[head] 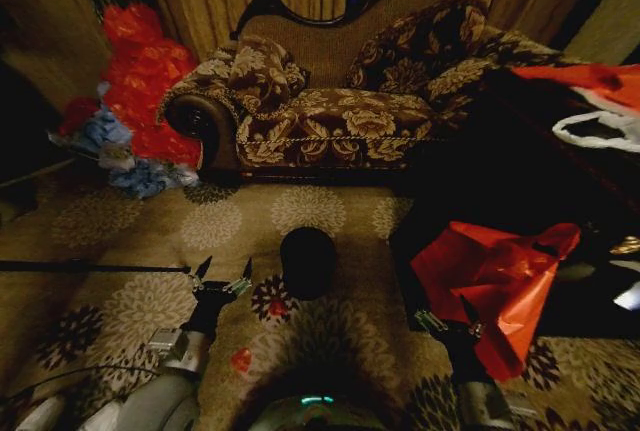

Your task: Place a garbage bag over the trash bin.

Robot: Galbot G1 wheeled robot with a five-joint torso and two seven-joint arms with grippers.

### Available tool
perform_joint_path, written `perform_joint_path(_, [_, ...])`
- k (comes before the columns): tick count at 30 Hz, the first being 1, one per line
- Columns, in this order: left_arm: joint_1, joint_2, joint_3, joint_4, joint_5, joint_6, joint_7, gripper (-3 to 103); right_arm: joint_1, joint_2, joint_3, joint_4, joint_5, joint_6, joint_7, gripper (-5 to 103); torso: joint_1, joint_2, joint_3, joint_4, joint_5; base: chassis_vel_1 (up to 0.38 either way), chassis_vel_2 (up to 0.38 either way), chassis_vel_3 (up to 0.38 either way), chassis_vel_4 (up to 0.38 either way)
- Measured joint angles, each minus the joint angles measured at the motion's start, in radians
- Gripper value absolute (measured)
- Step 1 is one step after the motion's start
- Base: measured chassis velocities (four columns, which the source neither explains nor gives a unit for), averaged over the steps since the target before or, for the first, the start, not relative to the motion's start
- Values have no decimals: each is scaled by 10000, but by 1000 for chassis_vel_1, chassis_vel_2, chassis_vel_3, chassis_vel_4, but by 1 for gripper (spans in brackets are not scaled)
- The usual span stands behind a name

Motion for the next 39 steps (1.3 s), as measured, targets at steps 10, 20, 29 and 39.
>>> perform_joint_path(10, [-211,398,143,320,539,-169,109,100,90,15,-77,132,-252,-156,48,100,0,0,0,0,0,0,0,0,0])
perform_joint_path(20, [-329,608,599,-24,-17,255,-142,100,78,-20,-101,203,-339,-202,51,100,0,0,0,0,-1,0,0,0,0])
perform_joint_path(29, [-3340,2791,2767,-174,-6221,1038,-851,100,275,-130,-376,-268,-750,-227,262,100,0,0,0,-2,3,0,0,0,0])
perform_joint_path(39, [-9226,2008,7439,2037,-9737,1132,-1723,100,918,-549,-737,-975,-919,-680,848,100,1,-1,2,-2,0,0,0,0,0])
